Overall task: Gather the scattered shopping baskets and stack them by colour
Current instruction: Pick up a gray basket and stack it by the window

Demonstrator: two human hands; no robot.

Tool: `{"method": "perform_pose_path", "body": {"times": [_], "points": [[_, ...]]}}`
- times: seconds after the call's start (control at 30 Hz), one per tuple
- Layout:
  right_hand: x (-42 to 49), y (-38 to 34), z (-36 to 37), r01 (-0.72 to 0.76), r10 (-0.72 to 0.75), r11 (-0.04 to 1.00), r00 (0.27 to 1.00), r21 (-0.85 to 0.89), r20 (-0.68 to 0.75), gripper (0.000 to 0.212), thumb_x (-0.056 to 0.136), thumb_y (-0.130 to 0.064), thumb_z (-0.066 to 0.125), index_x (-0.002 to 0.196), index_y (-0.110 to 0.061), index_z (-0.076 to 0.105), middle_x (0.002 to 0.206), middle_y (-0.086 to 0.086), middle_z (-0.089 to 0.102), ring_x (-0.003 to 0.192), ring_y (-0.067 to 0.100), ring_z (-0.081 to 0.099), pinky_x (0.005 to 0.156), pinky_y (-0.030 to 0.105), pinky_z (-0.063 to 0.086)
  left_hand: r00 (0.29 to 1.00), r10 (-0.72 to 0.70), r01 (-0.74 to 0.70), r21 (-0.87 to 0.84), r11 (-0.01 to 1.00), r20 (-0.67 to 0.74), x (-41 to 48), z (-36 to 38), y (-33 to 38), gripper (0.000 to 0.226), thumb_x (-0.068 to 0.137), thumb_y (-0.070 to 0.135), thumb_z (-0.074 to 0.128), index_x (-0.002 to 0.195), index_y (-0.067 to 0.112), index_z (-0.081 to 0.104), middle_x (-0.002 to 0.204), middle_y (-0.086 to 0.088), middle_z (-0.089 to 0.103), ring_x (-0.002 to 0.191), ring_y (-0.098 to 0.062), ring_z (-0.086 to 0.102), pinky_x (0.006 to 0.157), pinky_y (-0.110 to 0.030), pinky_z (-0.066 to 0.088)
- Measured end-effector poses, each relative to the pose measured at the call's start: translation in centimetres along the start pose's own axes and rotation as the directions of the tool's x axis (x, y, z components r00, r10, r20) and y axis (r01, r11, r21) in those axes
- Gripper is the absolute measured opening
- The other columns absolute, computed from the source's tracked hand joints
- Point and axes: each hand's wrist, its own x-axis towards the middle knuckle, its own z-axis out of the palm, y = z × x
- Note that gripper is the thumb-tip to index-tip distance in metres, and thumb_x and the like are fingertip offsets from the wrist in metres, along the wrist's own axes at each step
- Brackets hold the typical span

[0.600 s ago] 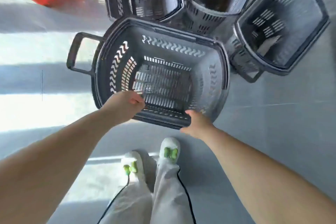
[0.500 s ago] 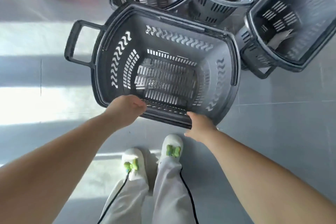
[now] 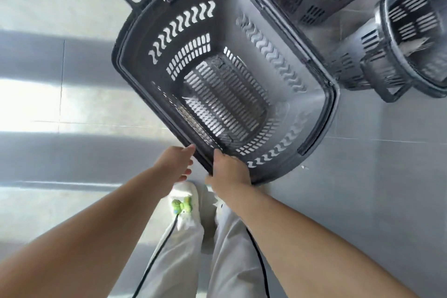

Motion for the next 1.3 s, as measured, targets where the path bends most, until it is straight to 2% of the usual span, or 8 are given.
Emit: {"method": "perform_pose_path", "body": {"times": [0.27, 0.4, 0.5, 0.63, 0.77, 0.97, 1.2, 1.3], "points": [[1.0, -8.4, 0.3, 0.161, -0.229, 0.91, 0.963, 0.383, 0.139, 0.063, 0.076, -0.027, 0.069, 0.132, -0.027, 0.041, 0.125, 0.004, 0.061, 0.114, 0.03, 0.057, 0.092, 0.04, 0.049, 0.984, -0.14, 0.095, -0.33, 0.939, -0.113, 3.5, -6.0, -4.9, 0.024, 0.092, 0.039, 0.057, 0.094, 0.014, 0.059, 0.086, -0.003, 0.062, 0.08, -0.02, 0.059, 0.074, -0.038, 0.054], [1.1, -4.7, -0.9, 0.206, -0.232, 0.963, 0.962, 0.171, 0.146, 0.091, 0.065, -0.052, 0.076, 0.141, -0.021, 0.036, 0.14, 0.003, 0.049, 0.127, 0.025, 0.046, 0.104, 0.039, 0.039, 0.978, -0.055, -0.021, -0.36, 0.933, -0.2, 4.8, -8.9, -5.5, 0.026, 0.093, 0.037, 0.055, 0.112, 0.02, 0.055, 0.102, -0.004, 0.062, 0.088, -0.019, 0.061, 0.065, -0.038, 0.058], [1.0, -0.8, -2.2, 0.257, -0.237, 0.963, 0.952, -0.084, 0.194, 0.096, 0.061, -0.063, 0.072, 0.14, -0.022, 0.035, 0.142, 0.0, 0.045, 0.13, 0.023, 0.039, 0.11, 0.038, 0.026, 0.934, -0.005, -0.098, -0.27, 0.958, -0.358, 6.1, -12.3, -4.7, 0.04, 0.09, 0.047, 0.053, 0.123, 0.024, 0.054, 0.114, -0.011, 0.064, 0.091, -0.028, 0.062, 0.081, -0.042, 0.057], [1.5, 1.5, -2.9, 0.413, -0.296, 0.798, 0.903, -0.439, 0.311, 0.076, 0.07, -0.053, 0.069, 0.133, -0.018, 0.046, 0.137, 0.001, 0.047, 0.132, 0.022, 0.035, 0.117, 0.036, 0.009, 0.825, 0.115, -0.25, -0.175, 0.952, -0.553, 7.5, -17.2, -3.3, 0.035, 0.09, 0.034, 0.058, 0.122, 0.021, 0.059, 0.118, -0.008, 0.066, 0.088, -0.025, 0.061, 0.071, -0.03, 0.048], [1.6, -2.3, -1.1, 0.598, -0.428, 0.599, 0.801, -0.532, 0.418, 0.017, 0.082, -0.016, 0.055, 0.098, -0.015, 0.06, 0.099, 0.0, 0.065, 0.103, 0.023, 0.055, 0.117, 0.046, 0.016, 0.791, 0.148, -0.325, -0.203, 0.924, -0.593, 6.6, -19.3, -5.0, 0.056, 0.082, 0.032, 0.07, 0.134, 0.024, 0.05, 0.135, 0.001, 0.055, 0.107, -0.015, 0.056, 0.09, -0.033, 0.05], [1.3, -10.4, 3.3, 0.585, -0.478, 0.671, 0.811, -0.455, 0.339, 0.014, 0.089, -0.017, 0.053, 0.101, -0.012, 0.056, 0.104, 0.008, 0.066, 0.1, 0.029, 0.06, 0.096, 0.042, 0.036, 0.883, -0.08, -0.119, -0.386, 0.915, -0.462, 4.1, -17.6, -12.1, 0.075, 0.083, 0.057, 0.059, 0.143, 0.018, 0.038, 0.138, -0.009, 0.052, 0.113, -0.026, 0.056, 0.098, -0.039, 0.045], [2.4, -20.1, 5.2, 0.579, -0.527, 0.792, 0.808, -0.192, 0.262, 0.034, 0.091, -0.021, 0.052, 0.123, -0.012, 0.05, 0.12, 0.013, 0.063, 0.109, 0.036, 0.055, 0.085, 0.039, 0.042, 0.948, -0.318, 0.173, -0.854, 0.491, 0.009, 2.4, -15.4, -16.6, 0.056, 0.092, 0.061, 0.041, 0.119, 0.012, 0.048, 0.11, -0.015, 0.062, 0.091, -0.035, 0.065, 0.07, -0.043, 0.055], [3.4, -20.2, 3.5, 0.553, -0.528, 0.82, 0.83, -0.146, 0.179, 0.042, 0.09, -0.026, 0.052, 0.131, -0.016, 0.048, 0.123, 0.01, 0.062, 0.113, 0.033, 0.054, 0.094, 0.041, 0.043, 0.966, -0.239, 0.206, -0.856, 0.475, 0.1, 2.7, -14.6, -15.6, 0.057, 0.091, 0.057, 0.047, 0.117, 0.007, 0.055, 0.11, -0.019, 0.066, 0.091, -0.033, 0.068, 0.068, -0.039, 0.057]]}}
